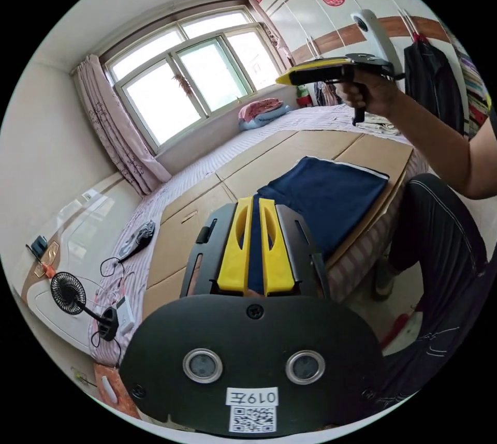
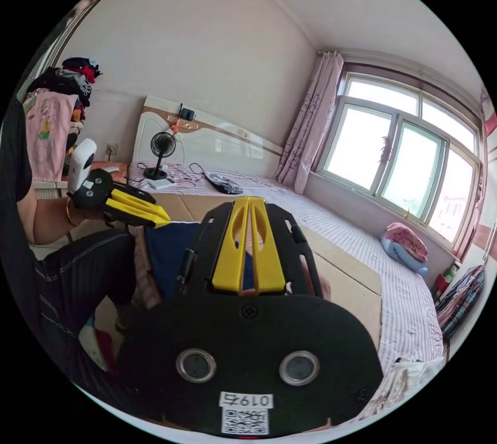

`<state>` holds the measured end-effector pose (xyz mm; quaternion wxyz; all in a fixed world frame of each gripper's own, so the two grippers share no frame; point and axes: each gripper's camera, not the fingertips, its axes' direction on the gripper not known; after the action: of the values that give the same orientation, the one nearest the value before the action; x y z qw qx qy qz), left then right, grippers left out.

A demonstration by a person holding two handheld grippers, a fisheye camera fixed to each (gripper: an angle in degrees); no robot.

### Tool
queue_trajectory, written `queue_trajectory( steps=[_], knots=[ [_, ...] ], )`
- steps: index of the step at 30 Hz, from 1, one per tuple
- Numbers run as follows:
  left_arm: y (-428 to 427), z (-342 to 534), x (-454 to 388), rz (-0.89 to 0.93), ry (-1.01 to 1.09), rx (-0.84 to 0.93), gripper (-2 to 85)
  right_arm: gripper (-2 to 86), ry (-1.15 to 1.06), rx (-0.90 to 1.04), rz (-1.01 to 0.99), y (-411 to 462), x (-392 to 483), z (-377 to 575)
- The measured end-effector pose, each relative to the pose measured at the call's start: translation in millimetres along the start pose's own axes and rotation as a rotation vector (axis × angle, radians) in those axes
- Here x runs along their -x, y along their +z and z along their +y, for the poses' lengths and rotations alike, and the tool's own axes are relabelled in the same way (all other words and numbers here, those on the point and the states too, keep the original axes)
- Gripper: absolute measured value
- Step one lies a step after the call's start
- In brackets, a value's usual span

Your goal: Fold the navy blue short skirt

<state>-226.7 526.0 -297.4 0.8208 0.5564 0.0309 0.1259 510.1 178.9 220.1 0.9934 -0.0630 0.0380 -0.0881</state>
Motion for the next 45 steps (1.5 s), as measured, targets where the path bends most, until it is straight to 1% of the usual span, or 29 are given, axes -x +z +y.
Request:
queue_trajectory(
  steps=[2, 3, 5, 7, 9, 11, 13, 17, 24, 29, 33, 36, 38, 45],
  knots=[
    [-19.0, 14.1, -17.9, 0.051, -0.032, 0.013, 0.8, -0.8, 0.009, 0.066, 0.081, 0.7, 83.6, 44.9],
    [-29.2, 23.5, -30.6, 0.071, -0.047, 0.032, 0.8, -0.8, 0.018, 0.091, 0.108, 2.9, 102.3, 58.2],
    [-43.5, 37.0, -51.8, 0.066, -0.050, 0.033, 0.8, -0.4, 0.003, 0.216, 0.186, 20.0, 165.2, 111.1],
    [-54.5, 46.5, -75.0, 0.045, -0.003, 0.028, 0.8, 0.6, 0.012, 0.307, 0.239, 35.3, 200.5, 145.8],
    [-63.9, 47.3, -105.5, -0.055, 0.072, 0.074, 0.8, 4.0, -0.001, 0.376, 0.234, 50.0, 227.2, 170.6],
    [-69.8, 41.2, -124.6, -0.091, 0.142, 0.095, 0.8, 7.2, -0.127, 0.478, 0.305, 78.6, 257.8, 192.2],
    [-78.4, 31.1, -139.3, -0.114, 0.199, 0.100, 0.7, 8.0, -0.225, 0.543, 0.333, 100.2, 278.2, 208.4],
    [-87.5, 9.4, -166.1, -0.107, 0.328, 0.164, 0.7, 7.8, -0.329, 0.599, 0.335, 134.4, 319.4, 243.9],
    [-109.7, -15.3, -197.6, -0.078, 0.453, 0.226, 0.9, 6.4, -0.436, 0.636, 0.352, 170.8, 369.7, 286.9],
    [-126.2, -29.9, -219.3, -0.086, 0.541, 0.241, 1.0, 6.9, -0.583, 0.687, 0.379, 198.7, 402.6, 315.6],
    [-141.9, -42.2, -235.3, -0.075, 0.588, 0.255, 1.2, 6.9, -0.600, 0.691, 0.385, 211.8, 415.2, 335.0],
    [-147.0, -45.9, -250.0, -0.157, 0.654, 0.272, 1.3, 6.8, -0.617, 0.695, 0.398, 222.8, 424.8, 350.7],
    [-150.3, -47.8, -257.5, -0.175, 0.687, 0.272, 1.3, 6.7, -0.641, 0.702, 0.407, 231.5, 431.4, 362.3],
    [-164.1, -59.3, -269.0, -0.160, 0.760, 0.295, 1.3, 6.8, -0.672, 0.723, 0.359, 250.7, 432.5, 387.8]
  ],
)
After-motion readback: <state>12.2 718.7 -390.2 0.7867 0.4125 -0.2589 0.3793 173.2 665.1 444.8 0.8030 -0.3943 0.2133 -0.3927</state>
